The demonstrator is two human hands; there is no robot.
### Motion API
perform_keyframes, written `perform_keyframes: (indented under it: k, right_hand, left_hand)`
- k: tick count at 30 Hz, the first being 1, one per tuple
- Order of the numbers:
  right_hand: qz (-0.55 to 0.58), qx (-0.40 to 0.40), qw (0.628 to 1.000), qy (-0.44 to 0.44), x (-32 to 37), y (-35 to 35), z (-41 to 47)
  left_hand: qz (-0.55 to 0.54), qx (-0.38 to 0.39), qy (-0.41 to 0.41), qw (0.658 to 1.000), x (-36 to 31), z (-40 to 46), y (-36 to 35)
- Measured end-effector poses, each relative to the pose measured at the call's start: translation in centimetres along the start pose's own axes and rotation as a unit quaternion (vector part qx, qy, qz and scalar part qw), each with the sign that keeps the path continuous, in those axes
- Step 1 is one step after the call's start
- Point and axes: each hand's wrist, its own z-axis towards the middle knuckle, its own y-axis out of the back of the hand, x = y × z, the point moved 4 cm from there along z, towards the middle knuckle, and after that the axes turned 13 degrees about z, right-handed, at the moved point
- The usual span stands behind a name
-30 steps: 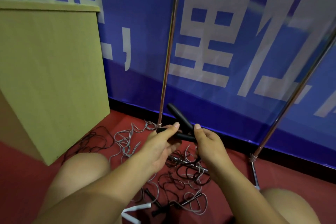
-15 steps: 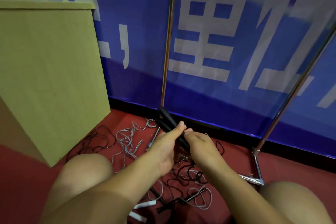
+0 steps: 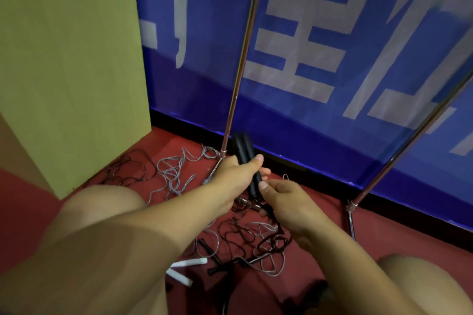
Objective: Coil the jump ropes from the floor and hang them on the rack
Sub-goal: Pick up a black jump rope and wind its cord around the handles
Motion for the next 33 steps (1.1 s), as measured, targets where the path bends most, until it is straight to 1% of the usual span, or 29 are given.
perform_keyframes:
  k: [2, 5, 14, 18, 20, 23, 26, 28, 30, 31, 33]
  right_hand:
    - [0.000, -0.007, 1.000, 0.006, -0.1, 0.3, 0.2]
    - [0.030, 0.004, 1.000, -0.004, 0.4, 0.3, -0.1]
    - [0.050, -0.008, 0.998, 0.032, 1.3, 0.9, -0.6]
    - [0.075, 0.008, 0.996, 0.051, 1.7, 0.6, -0.1]
    - [0.089, 0.038, 0.994, 0.055, 2.0, 0.4, -0.2]
    - [0.042, 0.106, 0.993, 0.017, 2.2, 0.2, -1.0]
    - [-0.015, 0.115, 0.993, -0.015, 2.3, 0.4, -1.7]
    - [-0.099, 0.108, 0.989, -0.017, 2.1, 1.1, -1.6]
    - [-0.194, 0.093, 0.976, -0.020, 2.1, 2.0, -1.4]
    - [-0.226, 0.091, 0.970, -0.021, 2.1, 2.5, -1.3]
    - [-0.279, 0.104, 0.954, -0.018, 2.4, 3.1, -1.4]
  left_hand:
    - [0.017, 0.011, -0.001, 1.000, -0.2, 0.3, -0.3]
    - [0.034, 0.020, -0.005, 0.999, -0.4, 1.0, -0.5]
    - [-0.060, 0.066, 0.013, 0.996, -1.5, 1.7, -1.7]
    - [-0.081, 0.038, 0.006, 0.996, -2.2, 1.3, -1.1]
    - [-0.071, 0.014, -0.014, 0.997, -2.5, 0.9, -0.8]
    - [-0.050, -0.023, -0.033, 0.998, -2.2, 0.8, 0.3]
    - [0.003, -0.041, -0.062, 0.997, -2.3, 0.4, 2.2]
    - [0.071, -0.067, -0.096, 0.991, -2.9, 0.0, 3.5]
    - [0.156, -0.103, -0.121, 0.975, -3.2, -0.2, 5.1]
    - [0.197, -0.107, -0.127, 0.966, -3.2, -0.3, 5.8]
    - [0.270, -0.084, -0.141, 0.949, -3.0, -0.4, 6.6]
